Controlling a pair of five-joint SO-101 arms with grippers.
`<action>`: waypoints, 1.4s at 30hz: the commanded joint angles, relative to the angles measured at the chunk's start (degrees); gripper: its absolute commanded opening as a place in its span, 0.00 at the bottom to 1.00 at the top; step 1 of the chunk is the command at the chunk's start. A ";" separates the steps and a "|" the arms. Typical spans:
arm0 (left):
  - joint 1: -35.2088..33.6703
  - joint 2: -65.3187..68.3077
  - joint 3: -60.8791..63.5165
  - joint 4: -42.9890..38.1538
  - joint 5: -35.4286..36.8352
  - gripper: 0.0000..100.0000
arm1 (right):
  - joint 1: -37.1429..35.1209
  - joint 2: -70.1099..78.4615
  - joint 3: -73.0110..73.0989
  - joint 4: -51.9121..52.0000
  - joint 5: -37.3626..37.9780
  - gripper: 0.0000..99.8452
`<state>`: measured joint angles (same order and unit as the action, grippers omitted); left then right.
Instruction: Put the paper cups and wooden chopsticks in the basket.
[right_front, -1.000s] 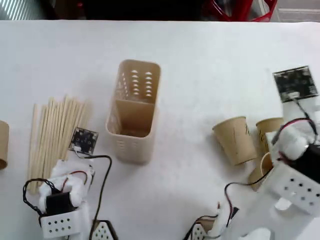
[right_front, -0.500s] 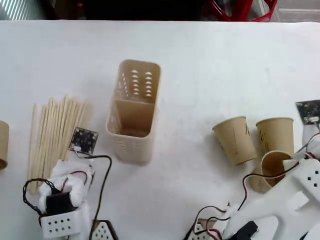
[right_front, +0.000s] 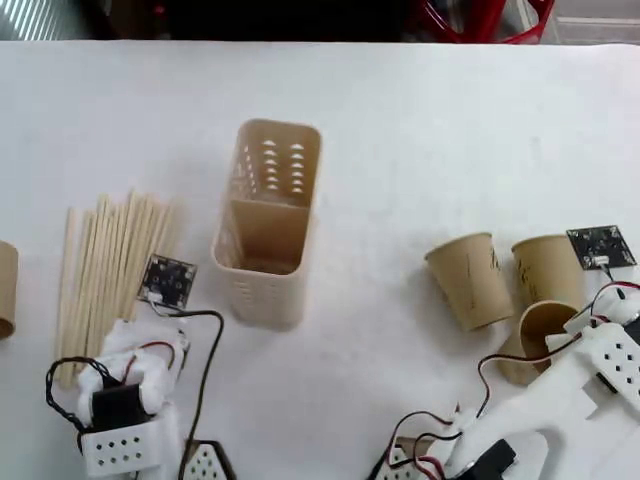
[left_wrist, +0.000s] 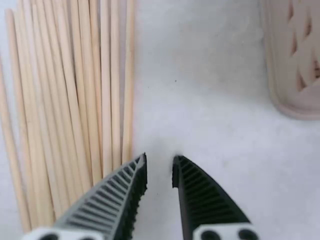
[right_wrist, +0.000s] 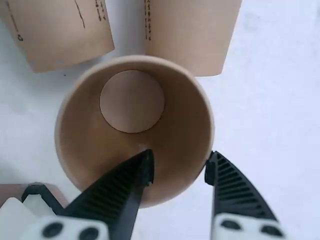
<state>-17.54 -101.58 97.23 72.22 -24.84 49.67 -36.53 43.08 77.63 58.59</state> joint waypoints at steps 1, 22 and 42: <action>-0.31 -0.40 -0.09 0.26 -0.35 0.10 | -1.01 -0.57 3.16 -4.62 0.53 0.17; -0.31 -0.40 -0.09 0.26 -0.35 0.10 | -0.66 -1.19 3.60 -5.67 0.70 0.02; -0.31 -0.40 -0.09 0.26 -0.35 0.10 | -15.60 -37.23 -21.89 16.57 -13.27 0.02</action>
<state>-17.54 -101.58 97.23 72.22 -24.84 41.05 -74.24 27.60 96.88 55.78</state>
